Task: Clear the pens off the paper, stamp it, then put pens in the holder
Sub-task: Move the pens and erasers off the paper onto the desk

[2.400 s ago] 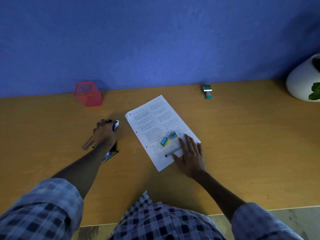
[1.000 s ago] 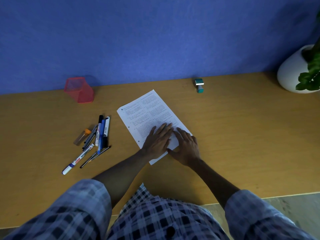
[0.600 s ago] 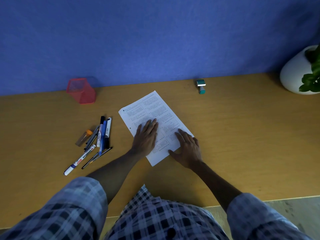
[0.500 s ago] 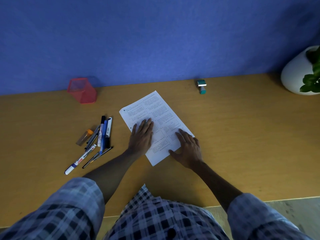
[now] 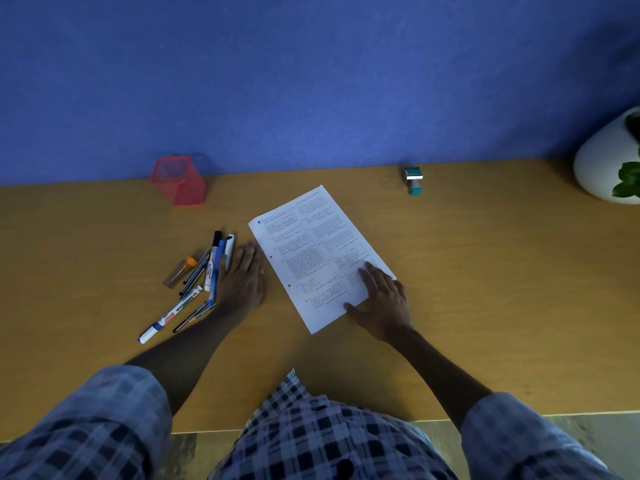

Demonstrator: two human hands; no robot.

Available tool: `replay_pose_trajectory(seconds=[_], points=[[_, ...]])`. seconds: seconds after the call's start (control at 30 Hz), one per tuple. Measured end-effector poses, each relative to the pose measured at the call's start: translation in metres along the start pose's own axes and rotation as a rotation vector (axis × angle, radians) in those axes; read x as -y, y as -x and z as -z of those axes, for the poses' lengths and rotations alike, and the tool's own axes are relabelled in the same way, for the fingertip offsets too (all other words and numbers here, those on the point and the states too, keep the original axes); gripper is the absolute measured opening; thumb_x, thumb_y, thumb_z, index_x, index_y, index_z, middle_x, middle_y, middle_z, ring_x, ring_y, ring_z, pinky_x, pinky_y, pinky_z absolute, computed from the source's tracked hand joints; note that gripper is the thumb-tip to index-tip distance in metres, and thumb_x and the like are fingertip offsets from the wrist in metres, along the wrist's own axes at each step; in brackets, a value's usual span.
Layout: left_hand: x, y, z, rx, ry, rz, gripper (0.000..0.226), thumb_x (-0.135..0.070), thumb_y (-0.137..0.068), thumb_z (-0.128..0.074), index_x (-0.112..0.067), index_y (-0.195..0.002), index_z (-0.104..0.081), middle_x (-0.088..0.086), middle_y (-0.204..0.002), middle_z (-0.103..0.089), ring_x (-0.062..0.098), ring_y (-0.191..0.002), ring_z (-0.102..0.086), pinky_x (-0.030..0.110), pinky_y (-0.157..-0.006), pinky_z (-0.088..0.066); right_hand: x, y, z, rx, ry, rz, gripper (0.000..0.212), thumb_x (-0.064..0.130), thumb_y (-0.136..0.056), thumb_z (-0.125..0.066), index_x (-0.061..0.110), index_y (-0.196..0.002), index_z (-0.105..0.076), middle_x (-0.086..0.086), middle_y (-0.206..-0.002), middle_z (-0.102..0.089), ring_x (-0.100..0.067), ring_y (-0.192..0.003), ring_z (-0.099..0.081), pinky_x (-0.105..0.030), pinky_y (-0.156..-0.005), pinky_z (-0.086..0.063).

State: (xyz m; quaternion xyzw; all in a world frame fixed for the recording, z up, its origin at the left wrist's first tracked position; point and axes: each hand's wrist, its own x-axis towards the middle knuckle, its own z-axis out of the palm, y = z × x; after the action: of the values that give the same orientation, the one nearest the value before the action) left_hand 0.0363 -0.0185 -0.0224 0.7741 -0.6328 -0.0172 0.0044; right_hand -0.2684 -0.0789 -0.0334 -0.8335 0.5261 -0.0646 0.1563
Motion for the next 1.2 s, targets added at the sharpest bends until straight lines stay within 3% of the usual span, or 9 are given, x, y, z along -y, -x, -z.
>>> replay_pose_trajectory(seconds=[0.13,0.6,0.97,1.07,1.2], points=[[0.017,0.006,0.002,0.002,-0.067,0.011,0.052,-0.022,-0.101,-0.041,-0.005,-0.149,-0.034,0.010,-0.158,-0.031,0.028,-0.149,-0.022,0.057,-0.120,-0.008,0.000,0.000,0.000,0.000,-0.003,-0.002,0.085,0.073,-0.078,-0.050,0.023,-0.145,-0.038,0.000,-0.158,-0.033,-0.024,-0.143,-0.037,-0.051,-0.115,-0.026],[0.039,0.014,0.002,-0.047,-0.032,0.012,0.050,-0.020,-0.101,-0.043,-0.006,-0.148,-0.037,0.012,-0.155,-0.035,0.029,-0.148,-0.026,0.058,-0.118,-0.010,0.000,0.000,0.001,0.018,-0.022,-0.006,0.085,0.071,-0.080,-0.052,0.022,-0.147,-0.035,0.000,-0.160,-0.029,-0.022,-0.145,-0.032,-0.050,-0.117,-0.023],[0.047,0.018,-0.001,-0.072,-0.034,0.024,0.051,-0.026,-0.099,-0.028,-0.009,-0.146,-0.041,0.014,-0.153,-0.037,0.031,-0.145,-0.030,0.059,-0.119,-0.011,-0.002,0.001,0.001,0.014,-0.018,-0.001,0.085,0.071,-0.080,-0.052,0.022,-0.147,-0.035,0.000,-0.160,-0.029,-0.022,-0.145,-0.032,-0.050,-0.117,-0.023],[0.045,0.018,-0.002,-0.069,-0.019,0.049,0.047,-0.021,-0.102,-0.036,-0.009,-0.147,-0.038,0.013,-0.155,-0.034,0.030,-0.147,-0.025,0.059,-0.119,-0.011,-0.002,0.001,0.002,0.018,-0.016,-0.003,0.085,0.071,-0.079,-0.052,0.022,-0.147,-0.035,0.000,-0.160,-0.029,-0.022,-0.145,-0.032,-0.050,-0.117,-0.023],[0.030,0.012,0.002,-0.075,0.029,0.085,0.055,-0.030,-0.099,-0.028,-0.009,-0.149,-0.033,0.011,-0.157,-0.032,0.027,-0.149,-0.022,0.055,-0.119,-0.001,0.000,0.001,0.004,0.027,-0.017,-0.009,0.085,0.070,-0.079,-0.054,0.023,-0.147,-0.036,0.001,-0.160,-0.029,-0.022,-0.145,-0.032,-0.050,-0.117,-0.022]])
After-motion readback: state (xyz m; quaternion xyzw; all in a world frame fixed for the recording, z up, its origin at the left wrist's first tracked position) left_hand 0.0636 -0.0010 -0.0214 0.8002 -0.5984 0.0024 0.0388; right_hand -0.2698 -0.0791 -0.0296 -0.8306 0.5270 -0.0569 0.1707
